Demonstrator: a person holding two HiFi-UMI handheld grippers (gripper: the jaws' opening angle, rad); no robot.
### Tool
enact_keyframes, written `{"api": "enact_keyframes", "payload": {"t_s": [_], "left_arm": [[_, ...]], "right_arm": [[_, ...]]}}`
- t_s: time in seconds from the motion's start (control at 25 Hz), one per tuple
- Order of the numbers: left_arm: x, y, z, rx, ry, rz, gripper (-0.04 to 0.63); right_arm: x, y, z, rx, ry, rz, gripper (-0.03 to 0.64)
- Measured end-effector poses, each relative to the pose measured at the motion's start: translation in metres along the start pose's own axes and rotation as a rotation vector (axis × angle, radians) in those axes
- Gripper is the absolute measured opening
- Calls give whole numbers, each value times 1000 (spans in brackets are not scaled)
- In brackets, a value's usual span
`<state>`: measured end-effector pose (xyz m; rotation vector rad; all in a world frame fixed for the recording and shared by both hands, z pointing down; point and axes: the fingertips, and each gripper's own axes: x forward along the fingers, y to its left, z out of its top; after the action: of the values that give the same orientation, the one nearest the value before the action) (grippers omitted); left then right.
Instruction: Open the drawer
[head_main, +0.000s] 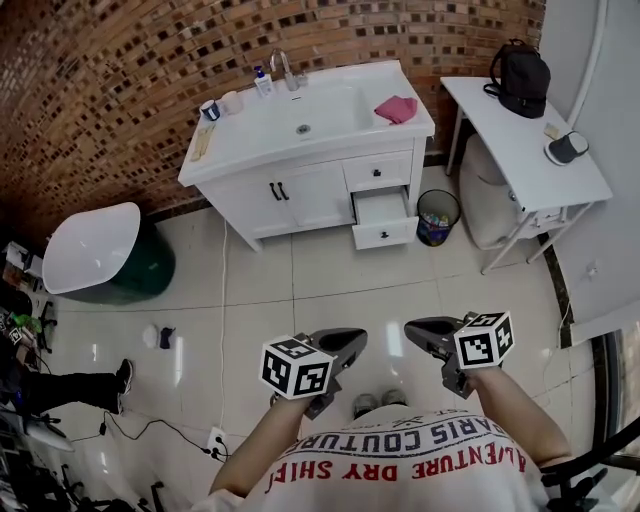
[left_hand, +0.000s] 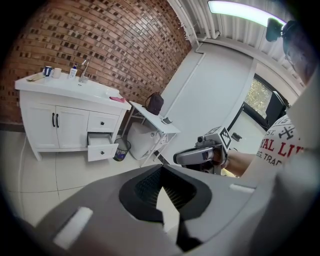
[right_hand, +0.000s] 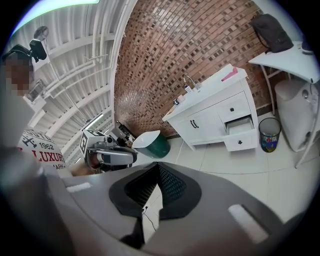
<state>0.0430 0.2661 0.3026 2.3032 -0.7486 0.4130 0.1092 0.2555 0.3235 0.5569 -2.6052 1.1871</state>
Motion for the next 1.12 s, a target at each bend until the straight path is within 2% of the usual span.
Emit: {"api": "enact_keyframes", "payload": {"t_s": [0.48, 0.92, 1.12], "left_arm": [[-33, 6, -5, 18, -16, -2, -15], [-37, 5, -6, 23, -4, -18, -15], [-57, 14, -9, 19, -21, -12, -15]], "right_arm": [[29, 17, -3, -39, 60, -30, 6], [36, 22, -4, -47, 80, -40, 6], [61, 29, -12, -56, 109, -27, 6]]}}
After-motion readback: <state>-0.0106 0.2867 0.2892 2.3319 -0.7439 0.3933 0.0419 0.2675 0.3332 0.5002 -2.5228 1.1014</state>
